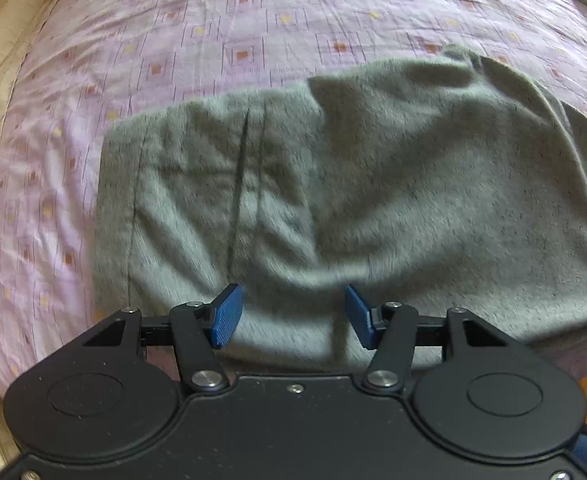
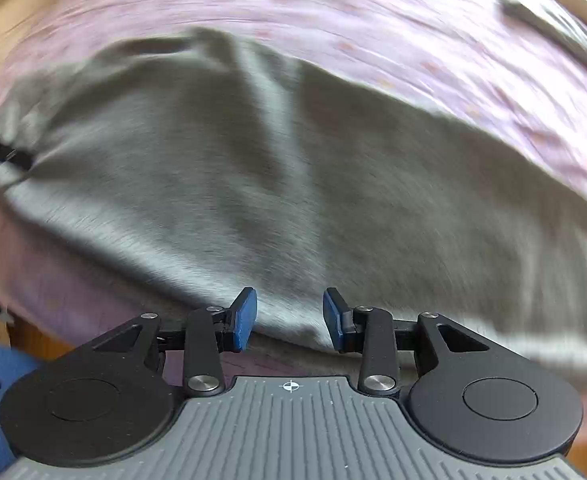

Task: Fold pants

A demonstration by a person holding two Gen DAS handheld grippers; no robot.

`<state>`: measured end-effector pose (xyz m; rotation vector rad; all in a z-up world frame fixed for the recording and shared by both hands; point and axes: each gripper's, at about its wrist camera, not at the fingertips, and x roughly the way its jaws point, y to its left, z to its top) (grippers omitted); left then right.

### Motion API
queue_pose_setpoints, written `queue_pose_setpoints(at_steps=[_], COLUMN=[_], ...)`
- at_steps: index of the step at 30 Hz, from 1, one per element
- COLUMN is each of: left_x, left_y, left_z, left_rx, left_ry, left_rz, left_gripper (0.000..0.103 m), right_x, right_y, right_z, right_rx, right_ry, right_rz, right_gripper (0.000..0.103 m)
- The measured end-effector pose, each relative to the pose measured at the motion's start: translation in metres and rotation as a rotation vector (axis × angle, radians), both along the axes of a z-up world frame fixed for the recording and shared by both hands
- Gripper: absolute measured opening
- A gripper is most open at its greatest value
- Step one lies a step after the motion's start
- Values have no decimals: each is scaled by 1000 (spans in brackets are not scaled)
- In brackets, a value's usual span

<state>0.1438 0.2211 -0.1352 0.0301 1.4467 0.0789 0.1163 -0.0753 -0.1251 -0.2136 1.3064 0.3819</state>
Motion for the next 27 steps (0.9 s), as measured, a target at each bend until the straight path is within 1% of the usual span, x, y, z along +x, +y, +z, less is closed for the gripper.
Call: queue_pose_setpoints(at_steps=[3, 6, 7, 10, 13, 16, 17, 18, 19, 20, 21, 24, 27], left_x=[-12, -24, -28, -39, -50, -56, -56, -56, -56, -54, -51, -41, -28], left_y=[-9, -19, -21, -26, -30, -34, -36, -39, -42, -46, -51, -61, -71], left_z=[0, 6, 8, 16, 23, 27, 28, 30, 31, 32, 32, 35, 34], left_rx=[17, 39, 39, 46, 59, 70, 71, 71, 71, 75, 81, 78, 44], left_ry=[16, 9, 3, -15, -34, -43, -43, -44, -45, -48, -51, -68, -86], left_rz=[63, 127, 151, 218, 272, 292, 291, 285, 273, 257, 237, 180, 126], left_gripper=[61, 61, 61, 61, 61, 61, 61, 61, 61, 61, 61, 61, 61], right_x=[-4, -14, -16, -19, -12, -14, -15, -16, -16, -16, -16, -14, -17], right_y=[18, 34, 37, 45, 49, 48, 45, 42, 42, 43, 41, 40, 35], right_z=[-3, -8, -11, -17, -22, -24, -20, -16, -15, -14, -13, -12, -1], right_rx=[32, 39, 41, 39, 57, 76, 86, 98, 108, 110, 108, 112, 189], right_ry=[-21, -52, -62, -97, -115, -117, -111, -109, -110, -108, -103, -71, -38], right_rz=[237, 478, 543, 651, 665, 657, 651, 647, 646, 646, 643, 599, 535], right_gripper=[36, 36, 36, 36, 35, 28, 27, 24, 16, 11, 8, 4, 3])
